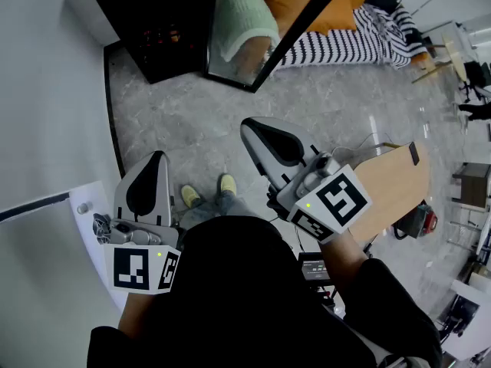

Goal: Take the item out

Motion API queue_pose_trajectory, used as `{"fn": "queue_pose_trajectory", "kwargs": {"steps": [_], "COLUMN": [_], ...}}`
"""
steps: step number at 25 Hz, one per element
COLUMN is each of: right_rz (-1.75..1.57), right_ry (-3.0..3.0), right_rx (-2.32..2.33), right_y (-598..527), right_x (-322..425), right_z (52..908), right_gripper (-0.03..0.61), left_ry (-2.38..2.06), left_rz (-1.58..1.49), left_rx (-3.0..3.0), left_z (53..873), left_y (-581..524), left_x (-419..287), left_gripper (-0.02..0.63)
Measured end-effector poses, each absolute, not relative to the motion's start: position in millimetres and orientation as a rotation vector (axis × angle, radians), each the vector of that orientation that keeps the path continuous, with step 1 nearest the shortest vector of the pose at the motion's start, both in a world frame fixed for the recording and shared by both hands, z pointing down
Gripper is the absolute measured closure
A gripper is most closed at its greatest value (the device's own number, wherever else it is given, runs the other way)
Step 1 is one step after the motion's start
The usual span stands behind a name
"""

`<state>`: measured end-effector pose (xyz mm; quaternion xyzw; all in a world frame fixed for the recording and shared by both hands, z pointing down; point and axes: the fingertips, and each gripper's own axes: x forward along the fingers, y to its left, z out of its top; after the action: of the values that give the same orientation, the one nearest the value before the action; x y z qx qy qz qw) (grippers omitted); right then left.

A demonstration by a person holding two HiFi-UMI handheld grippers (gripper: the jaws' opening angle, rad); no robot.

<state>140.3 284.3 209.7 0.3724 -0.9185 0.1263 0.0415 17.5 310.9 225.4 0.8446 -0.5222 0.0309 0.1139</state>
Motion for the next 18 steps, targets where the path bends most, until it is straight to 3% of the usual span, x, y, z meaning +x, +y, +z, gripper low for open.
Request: {"fn": "queue_pose_trajectory", "kwargs": {"steps": [18], "right_rz": [0.393], "right_ry": [-2.817], "right_rx": [1.130], "right_y": [299], "right_x": [126], "right_z": [208], "right_gripper": [0.577], "left_ry": [-1.453], "left_rz": [0.100], "left_rx": [2.500], "left_z": [228], "left_y": [330], "left_x": [8], "left_gripper": [0.604]}}
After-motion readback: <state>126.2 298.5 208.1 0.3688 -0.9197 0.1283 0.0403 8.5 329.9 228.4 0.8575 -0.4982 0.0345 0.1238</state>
